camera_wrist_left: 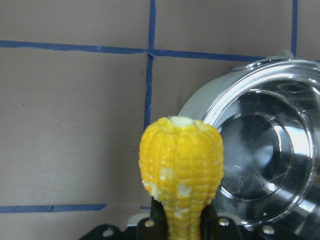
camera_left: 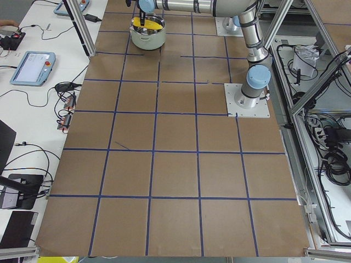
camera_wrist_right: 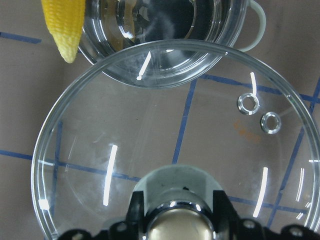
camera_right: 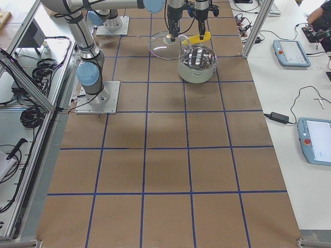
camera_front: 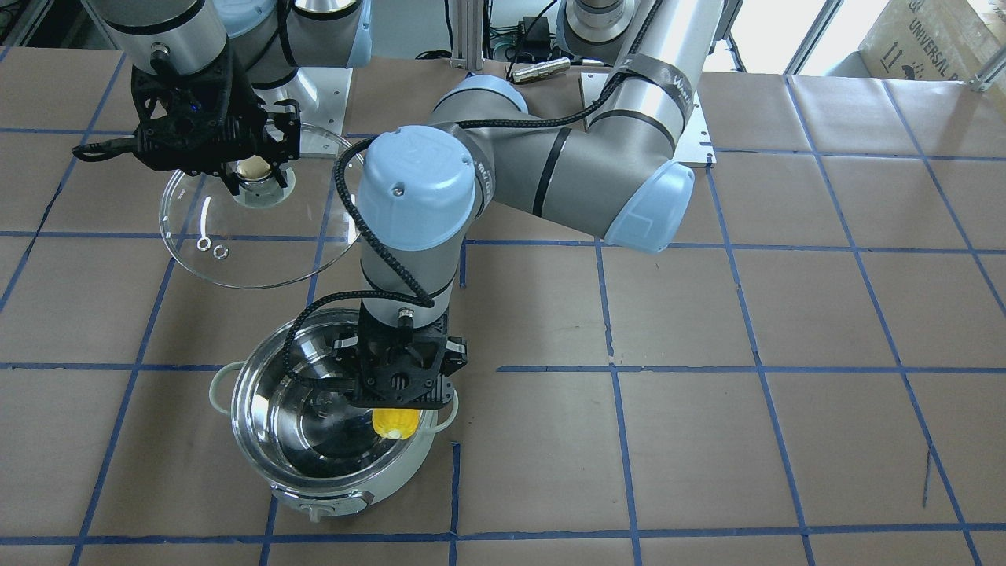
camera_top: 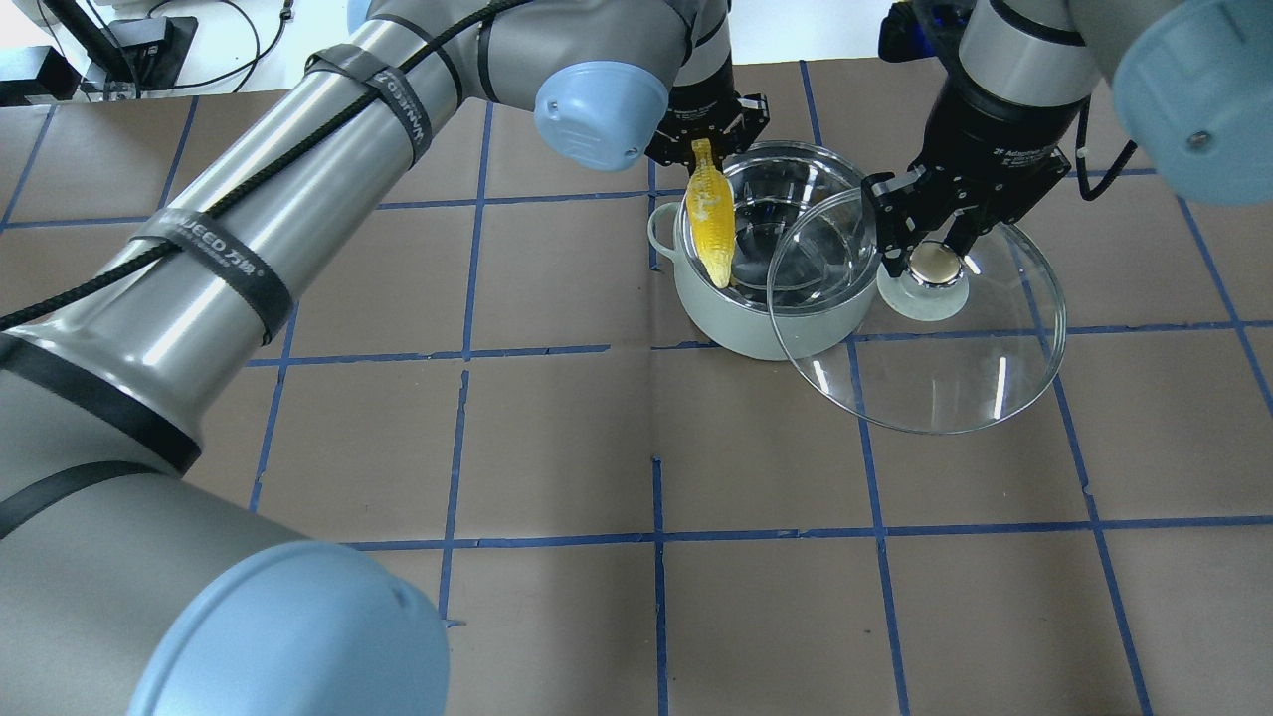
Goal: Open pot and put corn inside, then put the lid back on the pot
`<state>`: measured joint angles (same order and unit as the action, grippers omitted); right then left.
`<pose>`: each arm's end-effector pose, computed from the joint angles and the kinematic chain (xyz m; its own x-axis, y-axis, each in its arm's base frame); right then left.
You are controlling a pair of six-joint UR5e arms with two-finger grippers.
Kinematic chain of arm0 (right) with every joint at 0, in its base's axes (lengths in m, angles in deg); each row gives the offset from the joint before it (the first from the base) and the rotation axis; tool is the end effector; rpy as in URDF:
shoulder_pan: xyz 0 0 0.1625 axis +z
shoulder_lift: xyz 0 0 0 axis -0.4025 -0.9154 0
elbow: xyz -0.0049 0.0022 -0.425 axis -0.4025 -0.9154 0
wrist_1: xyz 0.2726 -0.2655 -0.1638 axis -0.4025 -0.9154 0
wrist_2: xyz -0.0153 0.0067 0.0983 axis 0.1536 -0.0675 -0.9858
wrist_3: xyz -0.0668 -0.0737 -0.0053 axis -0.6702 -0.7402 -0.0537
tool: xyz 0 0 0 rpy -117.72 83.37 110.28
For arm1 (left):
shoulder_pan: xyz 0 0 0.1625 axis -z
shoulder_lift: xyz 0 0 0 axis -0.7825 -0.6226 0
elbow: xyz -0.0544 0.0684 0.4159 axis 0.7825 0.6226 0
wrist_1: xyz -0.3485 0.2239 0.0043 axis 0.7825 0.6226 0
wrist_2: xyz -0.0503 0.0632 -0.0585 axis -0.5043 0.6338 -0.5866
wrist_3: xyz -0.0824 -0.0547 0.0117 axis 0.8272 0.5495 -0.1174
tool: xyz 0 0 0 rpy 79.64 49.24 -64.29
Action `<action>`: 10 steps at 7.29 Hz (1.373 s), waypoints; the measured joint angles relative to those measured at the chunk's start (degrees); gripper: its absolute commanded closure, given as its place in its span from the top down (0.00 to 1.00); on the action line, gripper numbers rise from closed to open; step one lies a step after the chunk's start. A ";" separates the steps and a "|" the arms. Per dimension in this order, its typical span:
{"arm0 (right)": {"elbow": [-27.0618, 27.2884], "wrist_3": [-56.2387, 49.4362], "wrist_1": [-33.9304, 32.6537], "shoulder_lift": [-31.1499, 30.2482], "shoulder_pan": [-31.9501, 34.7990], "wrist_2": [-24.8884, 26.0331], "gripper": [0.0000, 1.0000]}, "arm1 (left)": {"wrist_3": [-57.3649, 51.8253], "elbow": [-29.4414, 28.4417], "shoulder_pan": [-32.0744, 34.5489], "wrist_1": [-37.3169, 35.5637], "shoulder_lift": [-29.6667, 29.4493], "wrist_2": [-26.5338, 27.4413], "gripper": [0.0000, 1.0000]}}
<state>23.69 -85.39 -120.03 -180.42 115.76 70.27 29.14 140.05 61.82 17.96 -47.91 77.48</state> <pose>0.1519 -0.4732 0.4926 -0.9764 -0.2144 -0.0273 -0.2155 0.9754 0.0464 -0.4272 -0.6362 0.3671 -0.9902 -0.0148 0.1386 -0.0326 0.9914 -0.1268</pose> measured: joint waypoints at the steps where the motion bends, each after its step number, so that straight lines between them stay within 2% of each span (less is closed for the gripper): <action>1: 0.00 -0.02 0.00 0.00 0.00 0.00 0.48 | 0.06 -1.49 0.49 0.28 -1.23 0.13 0.40; 2: 0.00 -0.03 0.00 0.00 0.00 0.01 0.48 | 0.06 -2.29 0.66 0.29 -1.93 0.24 0.99; 6: -0.01 -0.03 -0.04 0.00 -0.03 -0.01 0.48 | 0.04 -2.66 0.78 -0.05 -2.89 0.35 1.00; 8: -0.08 -0.05 -0.01 0.00 -0.06 -0.05 0.48 | -2.31 -1.68 -0.58 1.29 -0.82 1.58 1.00; 10: -0.17 -0.03 0.00 0.00 -0.08 -0.06 0.48 | -8.02 0.87 -4.88 3.71 3.41 3.93 1.00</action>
<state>23.52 -85.43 -120.03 -180.42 115.67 70.21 21.12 140.92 56.94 21.66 -44.50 81.41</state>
